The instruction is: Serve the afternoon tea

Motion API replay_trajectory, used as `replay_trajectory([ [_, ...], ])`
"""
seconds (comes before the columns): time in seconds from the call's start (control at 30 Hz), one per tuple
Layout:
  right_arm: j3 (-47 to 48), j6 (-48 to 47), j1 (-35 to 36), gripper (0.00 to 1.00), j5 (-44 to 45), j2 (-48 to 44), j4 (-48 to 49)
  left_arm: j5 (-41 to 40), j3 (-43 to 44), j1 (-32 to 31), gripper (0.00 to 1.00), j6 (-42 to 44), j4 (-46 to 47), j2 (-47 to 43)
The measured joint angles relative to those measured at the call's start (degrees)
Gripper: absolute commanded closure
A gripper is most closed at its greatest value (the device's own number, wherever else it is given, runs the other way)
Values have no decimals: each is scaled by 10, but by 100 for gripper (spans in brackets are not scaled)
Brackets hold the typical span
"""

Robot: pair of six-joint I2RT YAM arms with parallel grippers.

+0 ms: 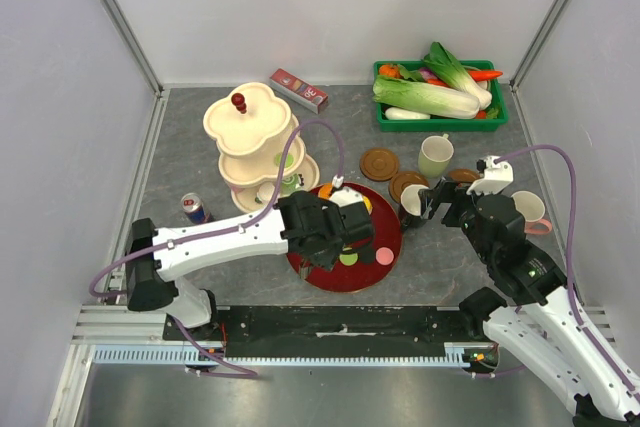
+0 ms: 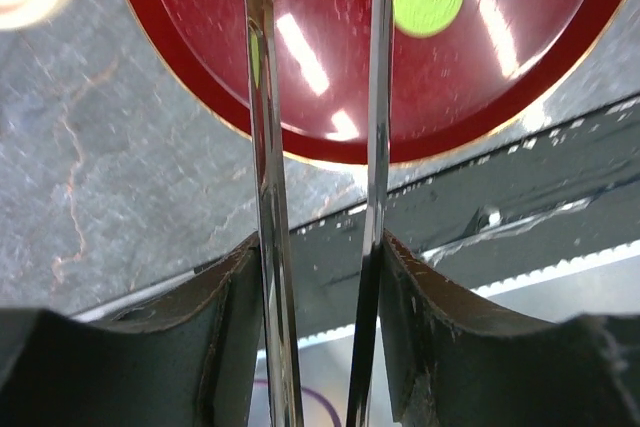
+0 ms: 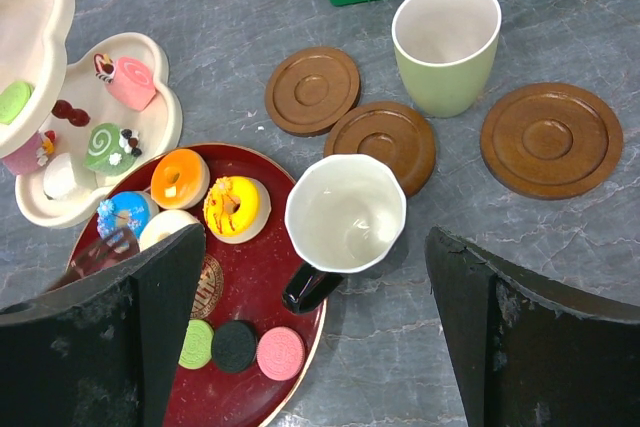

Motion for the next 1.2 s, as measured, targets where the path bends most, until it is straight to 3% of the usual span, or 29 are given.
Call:
replay_trajectory([
  [0.27, -4, 1, 0, 2, -2, 0, 0, 76, -71, -29, 47, -10, -2, -10],
  [0.6, -5, 2, 0, 2, -2, 0, 0, 149, -99, -39, 44, 1, 10, -41],
  [1.2, -6, 2, 0, 2, -2, 0, 0, 155, -96, -39, 44, 17, 16, -14],
])
